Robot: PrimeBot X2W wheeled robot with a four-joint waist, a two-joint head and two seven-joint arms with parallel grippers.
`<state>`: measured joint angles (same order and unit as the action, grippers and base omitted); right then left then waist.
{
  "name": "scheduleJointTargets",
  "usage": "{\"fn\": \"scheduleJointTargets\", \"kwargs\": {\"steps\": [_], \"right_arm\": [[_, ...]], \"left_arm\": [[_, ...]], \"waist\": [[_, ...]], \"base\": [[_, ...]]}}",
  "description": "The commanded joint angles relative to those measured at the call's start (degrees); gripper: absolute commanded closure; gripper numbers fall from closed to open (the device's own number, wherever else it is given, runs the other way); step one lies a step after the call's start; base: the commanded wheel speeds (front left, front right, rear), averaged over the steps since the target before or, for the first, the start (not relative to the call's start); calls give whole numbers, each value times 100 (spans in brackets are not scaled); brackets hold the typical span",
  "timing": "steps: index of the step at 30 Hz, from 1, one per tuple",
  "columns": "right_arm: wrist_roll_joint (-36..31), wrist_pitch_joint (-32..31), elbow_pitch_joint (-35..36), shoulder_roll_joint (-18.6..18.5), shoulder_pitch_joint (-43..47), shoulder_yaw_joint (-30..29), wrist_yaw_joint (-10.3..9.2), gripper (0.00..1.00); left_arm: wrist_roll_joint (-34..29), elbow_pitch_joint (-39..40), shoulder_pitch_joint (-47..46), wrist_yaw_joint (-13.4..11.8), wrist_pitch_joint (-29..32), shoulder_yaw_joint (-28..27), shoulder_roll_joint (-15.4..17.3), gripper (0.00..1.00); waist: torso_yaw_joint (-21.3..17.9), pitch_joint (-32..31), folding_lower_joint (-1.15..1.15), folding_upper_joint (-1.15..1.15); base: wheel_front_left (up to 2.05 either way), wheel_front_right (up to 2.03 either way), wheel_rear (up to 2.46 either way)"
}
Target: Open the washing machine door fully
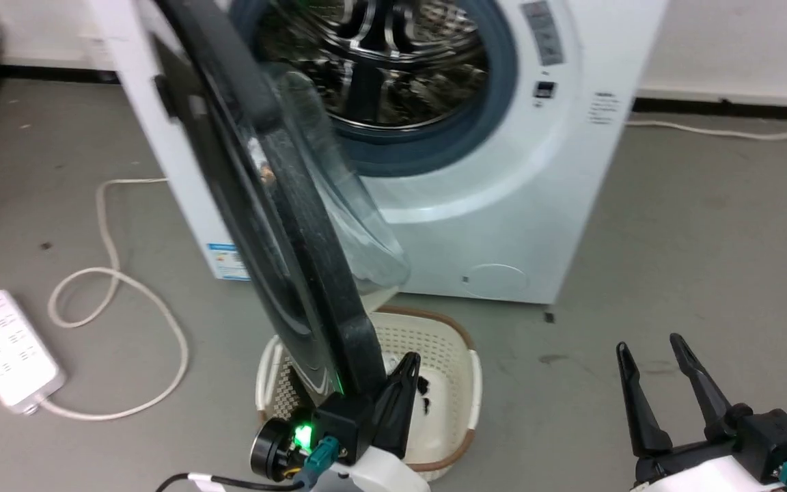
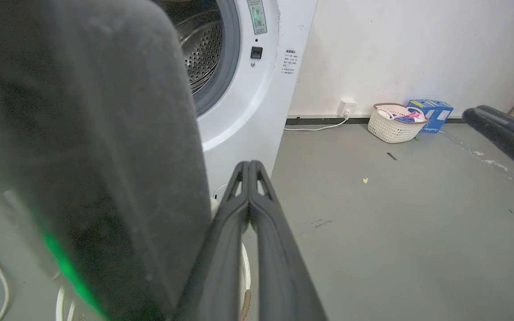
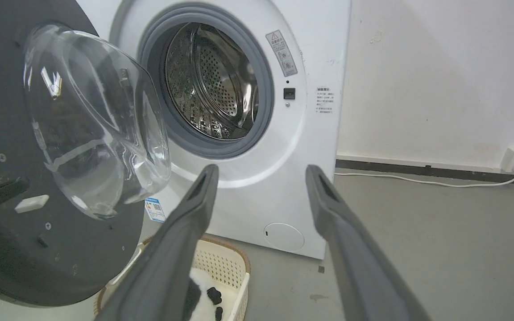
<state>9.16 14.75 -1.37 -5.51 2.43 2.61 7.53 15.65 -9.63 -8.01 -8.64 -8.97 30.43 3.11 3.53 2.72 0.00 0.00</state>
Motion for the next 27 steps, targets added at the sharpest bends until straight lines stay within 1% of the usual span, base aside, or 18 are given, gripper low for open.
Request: {"fn": "scheduleJointTargets", "kwargs": {"steps": [1, 8, 15, 21, 27], "right_arm": [[37, 25, -21, 8, 89, -8, -4, 0], [65, 25, -126, 56, 190, -20, -4, 0], [51, 25, -176, 103, 170, 73, -4, 0], [29, 25, -196, 25, 108, 137, -4, 0], [20, 9, -189, -183, 13, 209, -4, 0]], "left_arm": [[-34, -40, 96, -41, -51, -56, 114, 100], [14, -4, 281, -73, -71, -49, 209, 100], [101, 187, 365, -249, -81, -290, 370, 100], [232, 360, 305, -416, -127, -755, 667, 100], [544, 407, 122, -489, -154, -1394, 1008, 100]], "waist": [[277, -116, 0, 0], [1095, -314, 0, 0], [1757, -302, 0, 0], [2053, -81, 0, 0], [2166, 264, 0, 0]], "base": [[0, 0, 0], [0, 0, 0], [0, 0, 0], [0, 0, 0], [0, 0, 0]]}}
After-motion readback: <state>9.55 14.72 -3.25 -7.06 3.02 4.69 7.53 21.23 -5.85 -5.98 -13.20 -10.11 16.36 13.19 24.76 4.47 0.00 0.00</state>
